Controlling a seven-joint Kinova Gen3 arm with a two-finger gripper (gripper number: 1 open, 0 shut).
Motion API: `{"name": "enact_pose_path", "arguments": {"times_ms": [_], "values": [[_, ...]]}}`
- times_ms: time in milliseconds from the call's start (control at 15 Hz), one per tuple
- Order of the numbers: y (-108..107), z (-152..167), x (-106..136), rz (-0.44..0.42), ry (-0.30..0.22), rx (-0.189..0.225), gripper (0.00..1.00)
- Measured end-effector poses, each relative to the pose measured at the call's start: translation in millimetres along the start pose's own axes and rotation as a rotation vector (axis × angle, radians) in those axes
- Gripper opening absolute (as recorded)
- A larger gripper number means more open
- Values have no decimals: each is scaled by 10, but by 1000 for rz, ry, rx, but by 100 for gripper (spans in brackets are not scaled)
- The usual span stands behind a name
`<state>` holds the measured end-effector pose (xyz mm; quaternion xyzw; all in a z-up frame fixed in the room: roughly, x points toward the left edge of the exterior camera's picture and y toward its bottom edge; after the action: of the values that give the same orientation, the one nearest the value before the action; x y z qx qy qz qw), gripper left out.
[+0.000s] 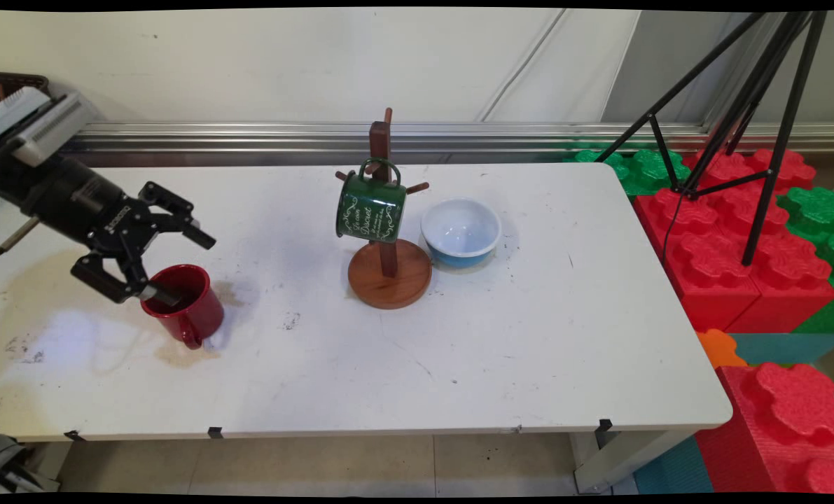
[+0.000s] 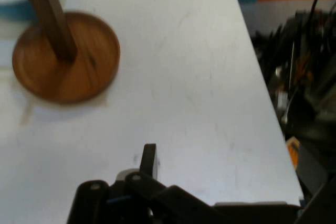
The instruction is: Pick up the green mug from the rack
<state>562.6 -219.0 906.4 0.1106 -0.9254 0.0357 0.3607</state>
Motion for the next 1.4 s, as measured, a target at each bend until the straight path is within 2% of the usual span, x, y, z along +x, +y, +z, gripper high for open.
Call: {"name": "enact_pose_path", "arguments": {"times_ms": [600, 933, 1400], "values": [[-188, 255, 366, -44, 134, 11, 100], [-339, 403, 502, -58, 186, 22, 100], [-542, 645, 569, -85, 231, 30, 100]]}}
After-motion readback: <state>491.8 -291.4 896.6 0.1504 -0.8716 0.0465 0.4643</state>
